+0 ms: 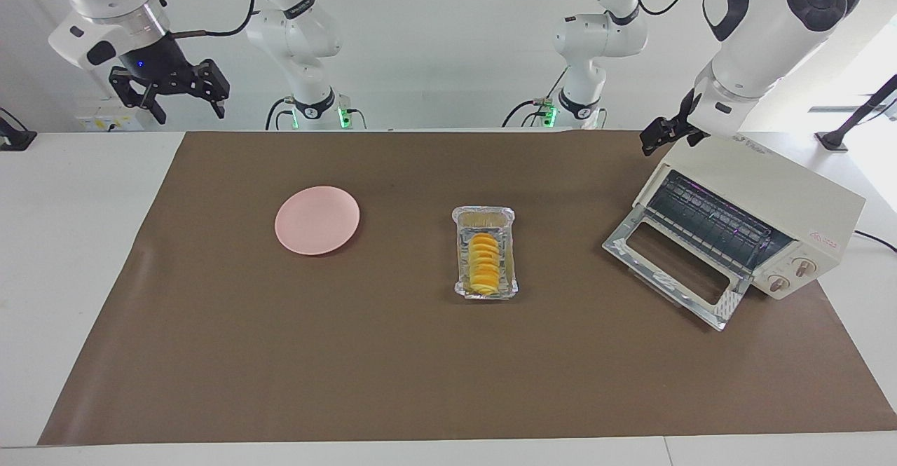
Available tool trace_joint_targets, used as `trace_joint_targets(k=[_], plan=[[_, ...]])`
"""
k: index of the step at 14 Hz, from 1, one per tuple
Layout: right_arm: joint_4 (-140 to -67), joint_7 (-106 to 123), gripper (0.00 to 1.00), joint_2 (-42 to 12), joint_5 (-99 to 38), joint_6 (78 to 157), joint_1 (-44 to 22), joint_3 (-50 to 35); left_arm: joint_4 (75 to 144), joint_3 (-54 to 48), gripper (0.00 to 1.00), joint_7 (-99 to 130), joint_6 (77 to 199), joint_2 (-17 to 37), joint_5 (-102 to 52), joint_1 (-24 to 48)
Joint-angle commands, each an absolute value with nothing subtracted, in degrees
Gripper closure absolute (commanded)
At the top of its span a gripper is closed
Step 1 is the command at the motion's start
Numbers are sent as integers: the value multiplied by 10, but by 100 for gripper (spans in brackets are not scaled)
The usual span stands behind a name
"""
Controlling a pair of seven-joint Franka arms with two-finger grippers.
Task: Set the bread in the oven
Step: 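Reach the left gripper out from the oven toward the foil tray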
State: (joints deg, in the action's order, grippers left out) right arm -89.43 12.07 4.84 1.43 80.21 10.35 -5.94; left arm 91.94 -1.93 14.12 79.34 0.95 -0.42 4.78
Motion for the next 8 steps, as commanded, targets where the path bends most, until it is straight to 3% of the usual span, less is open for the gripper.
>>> trace_joint_targets(k=[1, 3, 8], plan=[[-904, 129, 0, 61, 13, 796, 106, -60, 924, -23, 0, 137, 796, 1, -11, 52], [-904, 134, 0, 63, 13, 792, 106, -59, 925, -31, 0, 143, 813, -4, -15, 85], [-904, 133, 0, 66, 13, 791, 106, -60, 972, -33, 0, 328, 1018, 16, -49, 242]])
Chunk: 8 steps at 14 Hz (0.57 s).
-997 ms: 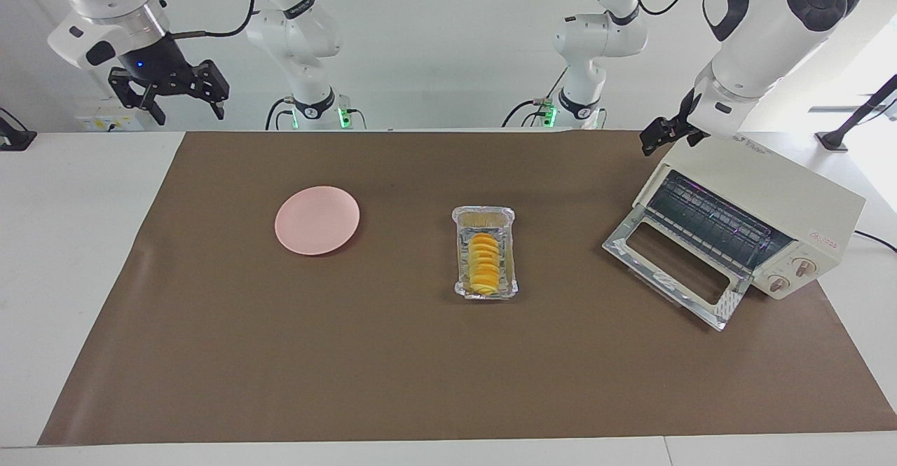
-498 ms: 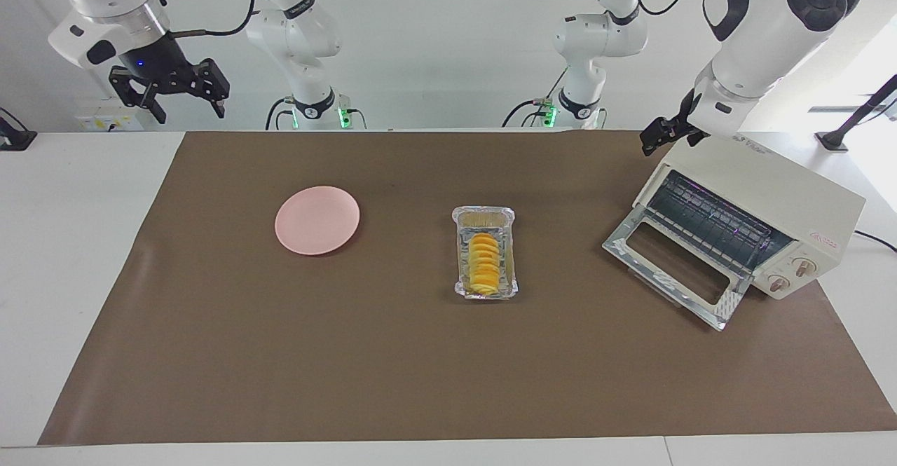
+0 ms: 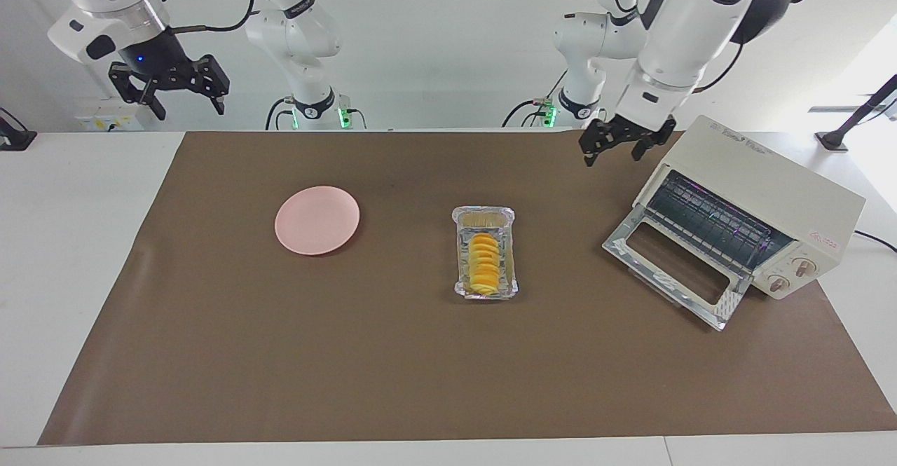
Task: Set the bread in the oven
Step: 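Grasp the foil tray with the left gripper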
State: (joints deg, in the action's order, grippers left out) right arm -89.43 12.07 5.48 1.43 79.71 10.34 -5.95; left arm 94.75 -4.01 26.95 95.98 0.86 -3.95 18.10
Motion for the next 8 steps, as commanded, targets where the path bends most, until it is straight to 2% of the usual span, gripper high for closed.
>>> trace_joint_targets(k=[1, 3, 8], plan=[[-904, 134, 0, 66, 13, 791, 106, -60, 969, -33, 0, 364, 1029, 38, -49, 275], [-904, 134, 0, 66, 13, 791, 106, -60, 957, -31, 0, 447, 1094, 100, -46, 348], [-904, 133, 0, 67, 13, 791, 106, -60, 954, -31, 0, 454, 1218, 189, -39, 381]])
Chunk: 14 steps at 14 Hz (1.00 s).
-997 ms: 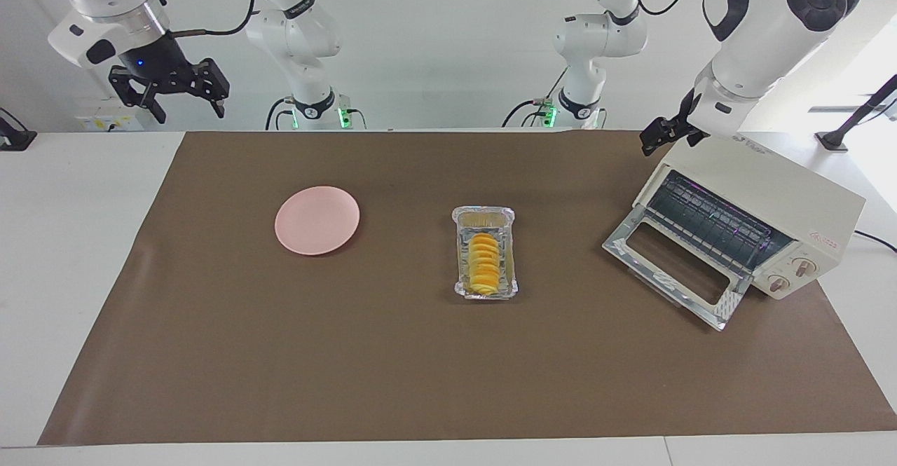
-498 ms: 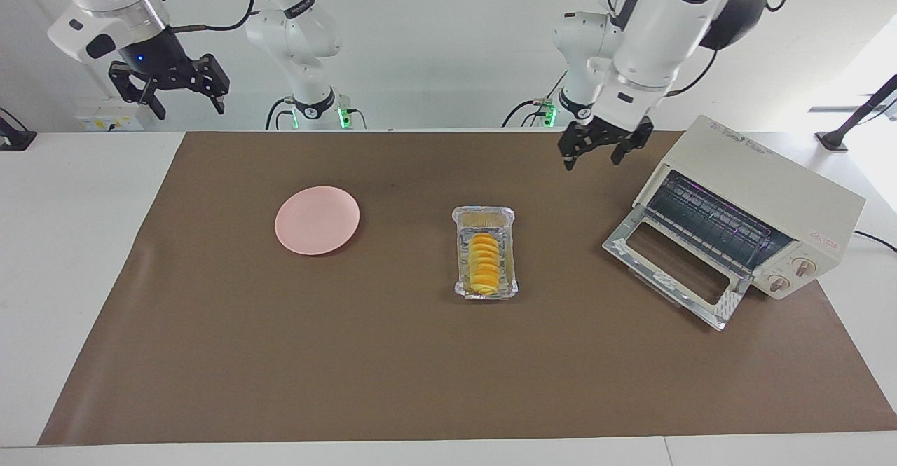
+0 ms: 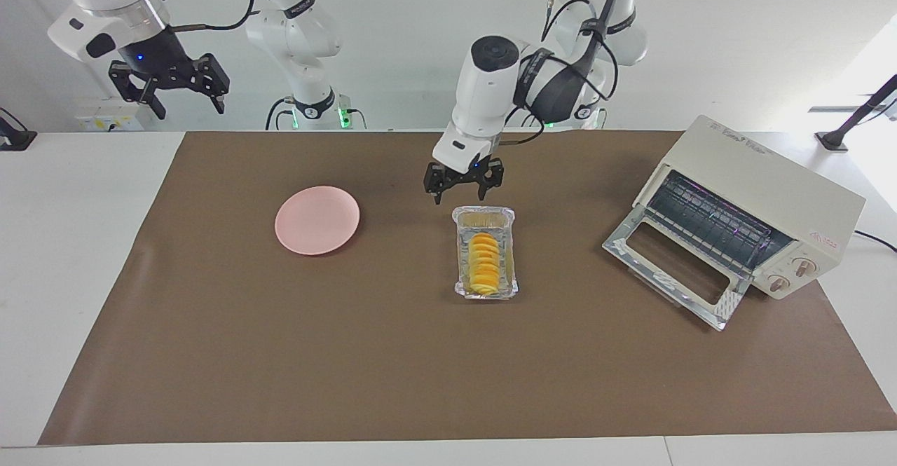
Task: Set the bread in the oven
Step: 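Grasp the foil tray with the left gripper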
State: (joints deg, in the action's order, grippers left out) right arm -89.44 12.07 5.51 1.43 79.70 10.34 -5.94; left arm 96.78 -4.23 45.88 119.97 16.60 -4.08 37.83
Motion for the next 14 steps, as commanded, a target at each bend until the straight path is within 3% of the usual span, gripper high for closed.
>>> trace_joint_targets(k=[1, 3, 4, 5, 6, 12, 13, 14], plan=[[-904, 133, 0, 67, 13, 791, 106, -60, 952, -31, 0, 453, 1221, 213, -17, 380], [-904, 134, 0, 67, 13, 791, 106, -60, 941, -33, 0, 453, 1232, 242, 23, 383], [-904, 134, 0, 67, 13, 791, 106, -60, 940, -33, 6, 453, 1234, 246, 21, 385], [-904, 134, 0, 67, 13, 791, 105, -60, 940, -33, 22, 453, 1236, 248, 18, 384], [-904, 133, 0, 66, 13, 791, 105, -60, 939, -33, 30, 454, 1237, 260, 19, 385], [-904, 134, 0, 66, 13, 791, 106, -60, 933, -32, 39, 453, 1251, 289, 25, 387], [-904, 133, 0, 67, 13, 791, 106, -60, 934, -32, 45, 453, 1251, 289, 25, 387], [-904, 133, 0, 67, 13, 791, 106, -60, 935, -32, 68, 453, 1251, 290, 25, 387]])
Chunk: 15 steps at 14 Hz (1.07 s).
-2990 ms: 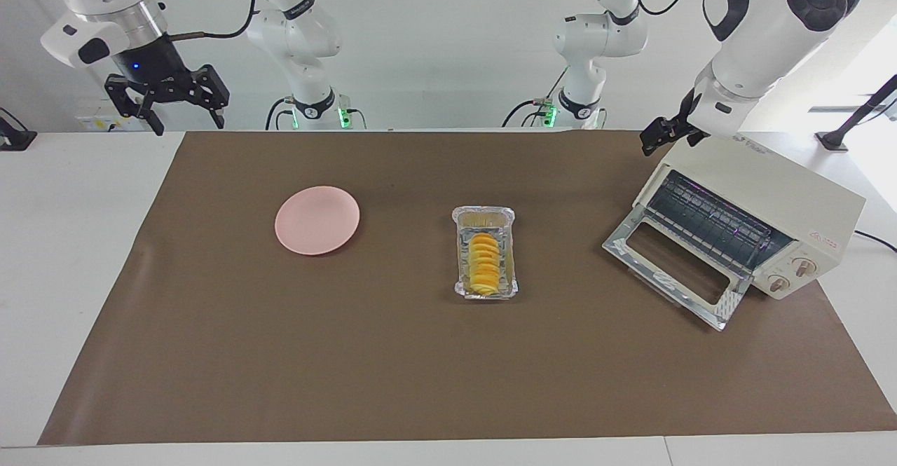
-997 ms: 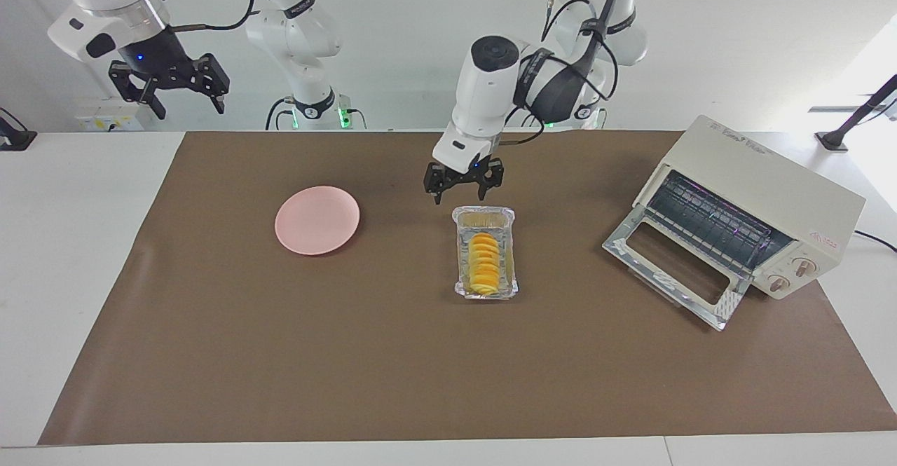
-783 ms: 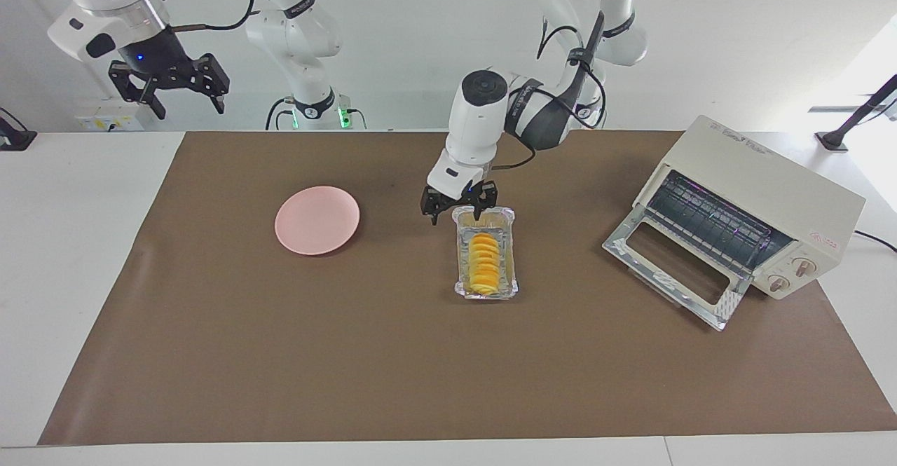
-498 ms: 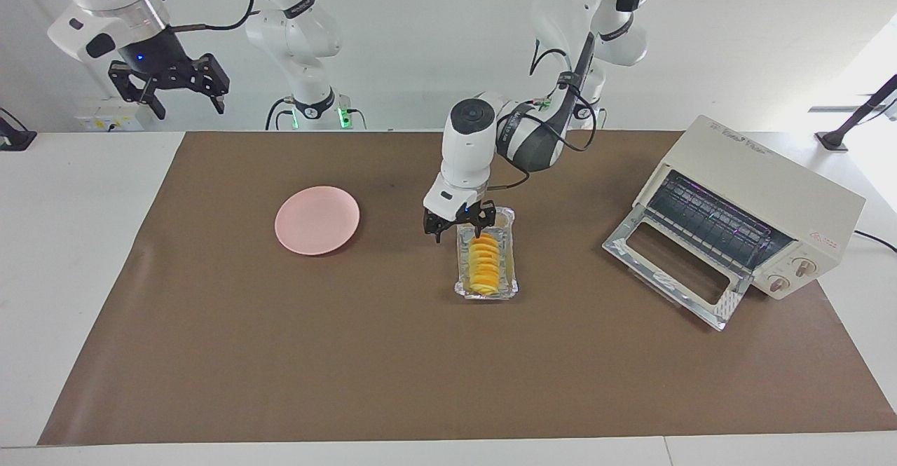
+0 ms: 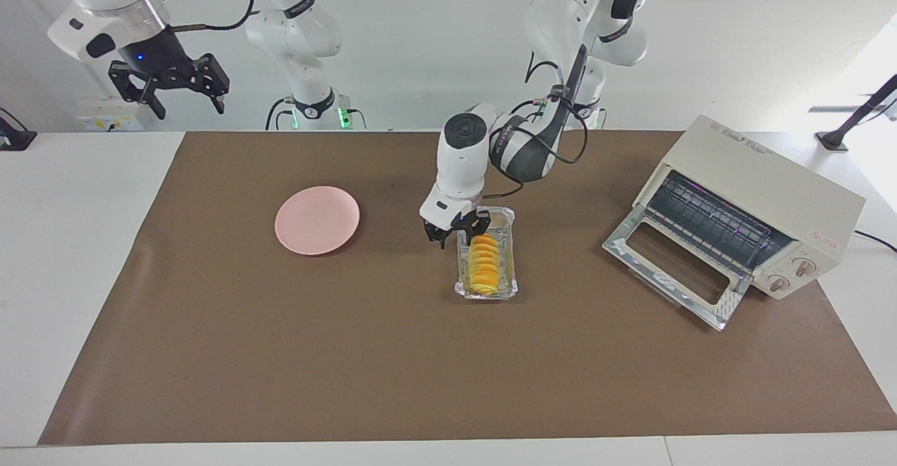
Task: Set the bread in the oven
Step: 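Grasp the foil tray with the left gripper, then carry the foil tray with the left gripper into the toaster oven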
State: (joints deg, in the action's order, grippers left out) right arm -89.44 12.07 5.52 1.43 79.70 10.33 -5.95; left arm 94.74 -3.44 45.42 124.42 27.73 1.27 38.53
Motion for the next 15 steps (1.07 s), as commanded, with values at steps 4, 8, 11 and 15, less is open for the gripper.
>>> trace_joint_targets(k=[4, 8, 11, 15], plan=[[-904, 133, 0, 66, 13, 791, 106, -60, 945, -32, 79, 454, 1274, 298, 24, 390], [-904, 133, 0, 66, 13, 791, 106, -60, 912, -26, 100, 510, 1191, 296, 9, 392], [-904, 133, 0, 67, 13, 791, 106, -60, 840, -19, 100, 556, 1094, 288, -1, 355], [-904, 133, 0, 67, 13, 791, 106, -60, 843, -4, 100, 552, 1043, 215, -2, 235]])
